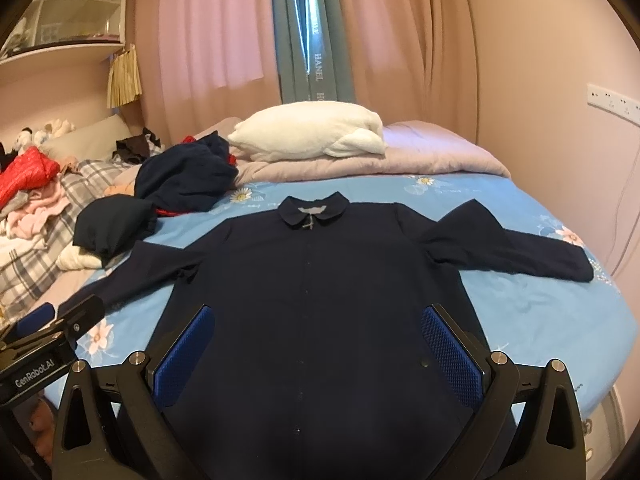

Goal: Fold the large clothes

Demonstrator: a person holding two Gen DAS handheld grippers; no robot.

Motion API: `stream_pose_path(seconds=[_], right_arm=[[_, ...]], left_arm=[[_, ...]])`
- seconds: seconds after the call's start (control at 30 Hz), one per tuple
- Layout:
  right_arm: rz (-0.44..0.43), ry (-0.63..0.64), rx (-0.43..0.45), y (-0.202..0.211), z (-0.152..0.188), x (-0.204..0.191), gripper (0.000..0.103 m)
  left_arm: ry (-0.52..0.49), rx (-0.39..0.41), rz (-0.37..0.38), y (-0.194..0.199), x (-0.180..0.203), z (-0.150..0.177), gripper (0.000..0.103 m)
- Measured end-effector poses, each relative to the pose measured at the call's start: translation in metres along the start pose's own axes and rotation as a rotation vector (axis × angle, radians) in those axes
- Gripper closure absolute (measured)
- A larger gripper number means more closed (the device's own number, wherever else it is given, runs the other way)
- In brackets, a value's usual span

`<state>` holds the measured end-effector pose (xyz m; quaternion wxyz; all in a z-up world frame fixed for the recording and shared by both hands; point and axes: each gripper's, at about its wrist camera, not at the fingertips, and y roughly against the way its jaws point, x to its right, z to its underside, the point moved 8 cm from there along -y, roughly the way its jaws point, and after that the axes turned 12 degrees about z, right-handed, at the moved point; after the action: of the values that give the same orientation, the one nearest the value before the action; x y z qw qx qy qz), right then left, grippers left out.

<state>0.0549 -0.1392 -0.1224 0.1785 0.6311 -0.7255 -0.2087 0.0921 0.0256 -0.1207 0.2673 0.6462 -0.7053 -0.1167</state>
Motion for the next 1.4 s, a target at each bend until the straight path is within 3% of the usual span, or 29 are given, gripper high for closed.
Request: stream_pose_path(seconds=[0.23, 0.4, 0.67, 0.8, 1.03, 1.3, 1.4], right_arm=[[-0.023, -0.031, 0.005, -0.003, -0.011, 0.004, 0.001], [-0.096, -0.11, 0.046, -0.002, -0.049, 0.021, 0.001], [-0.046, -0.253, 0.055, -0.031, -0.123, 0.096, 0.001], [0.062, -0.364, -0.001, -0.067, -0.135, 0.154, 0.001], [0.311, -0.518, -0.115, -0.143, -0.101, 0.276, 0.001], [0.454, -0.752, -0.304, -0.21, -0.021, 0.379, 0.001], [0.501, -0.83, -0.355, -0.227, 0.011, 0.408, 0.009]], left_arm=[[-0.006, -0.015, -0.007, -0.004, -0.001, -0.004, 0.0], [-0.003, -0.025, 0.004, -0.013, -0.001, -0.017, 0.0], [0.026, -0.104, 0.03, -0.054, -0.001, -0.018, 0.001], [0.032, -0.171, 0.039, -0.088, 0.003, -0.008, 0.001], [0.06, -0.284, 0.024, -0.149, 0.002, 0.019, 0.002], [0.072, -0.374, 0.01, -0.19, 0.003, 0.042, 0.002], [0.09, -0.399, 0.006, -0.2, 0.001, 0.05, 0.002]])
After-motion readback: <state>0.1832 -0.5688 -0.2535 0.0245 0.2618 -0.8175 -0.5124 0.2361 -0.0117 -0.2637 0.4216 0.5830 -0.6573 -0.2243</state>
